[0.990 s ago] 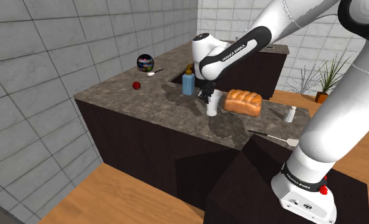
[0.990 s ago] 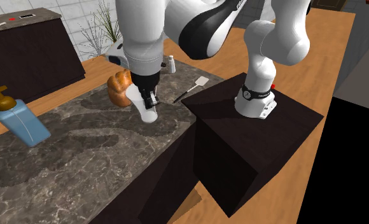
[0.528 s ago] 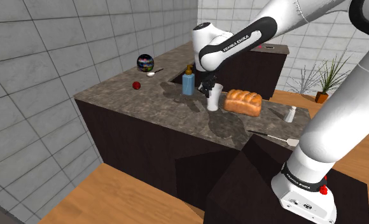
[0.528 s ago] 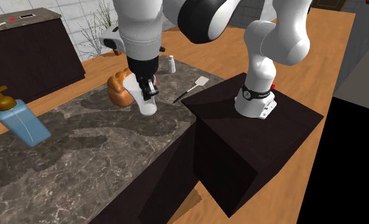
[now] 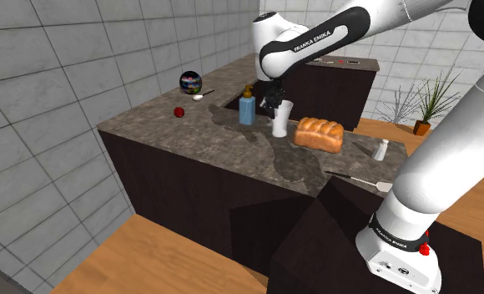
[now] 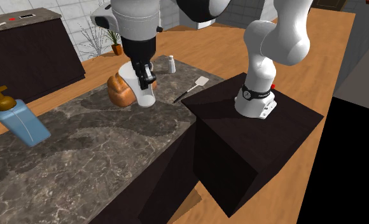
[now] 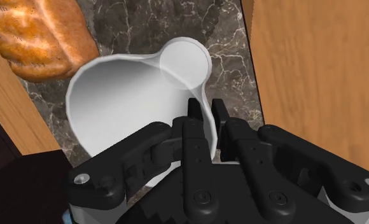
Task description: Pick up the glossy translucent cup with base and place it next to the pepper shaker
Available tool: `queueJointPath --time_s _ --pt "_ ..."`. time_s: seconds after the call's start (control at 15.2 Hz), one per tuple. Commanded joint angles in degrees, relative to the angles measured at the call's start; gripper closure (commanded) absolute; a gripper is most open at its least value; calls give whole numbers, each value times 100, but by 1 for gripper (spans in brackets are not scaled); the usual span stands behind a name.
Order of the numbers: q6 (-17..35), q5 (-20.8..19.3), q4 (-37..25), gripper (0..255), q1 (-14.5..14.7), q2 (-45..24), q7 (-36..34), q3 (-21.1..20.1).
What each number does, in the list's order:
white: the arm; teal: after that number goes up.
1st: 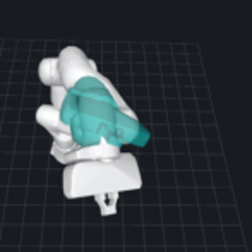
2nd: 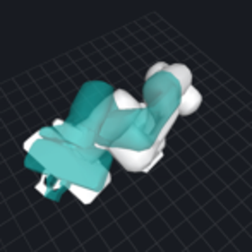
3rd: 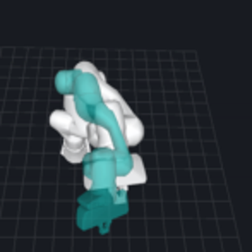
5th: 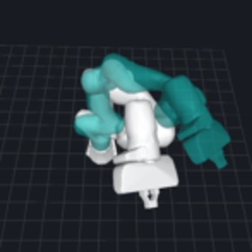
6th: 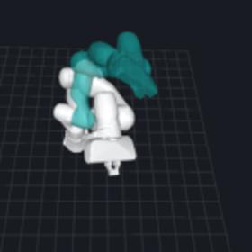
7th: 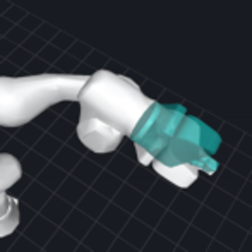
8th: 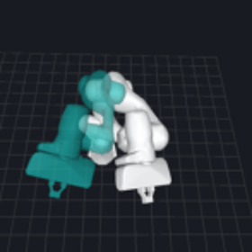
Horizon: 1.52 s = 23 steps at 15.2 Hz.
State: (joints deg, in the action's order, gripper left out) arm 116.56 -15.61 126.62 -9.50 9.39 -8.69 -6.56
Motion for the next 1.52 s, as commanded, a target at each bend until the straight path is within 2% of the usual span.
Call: queueJointPath --time_s 0.0,0.73,1.45 --pt "-16 13 158 255 -45 207 135 73" --pt "289 -283 1661 255 -603 1742 1413 1011" --pt "434 -971 2370 255 -1401 2726 2882 2205"
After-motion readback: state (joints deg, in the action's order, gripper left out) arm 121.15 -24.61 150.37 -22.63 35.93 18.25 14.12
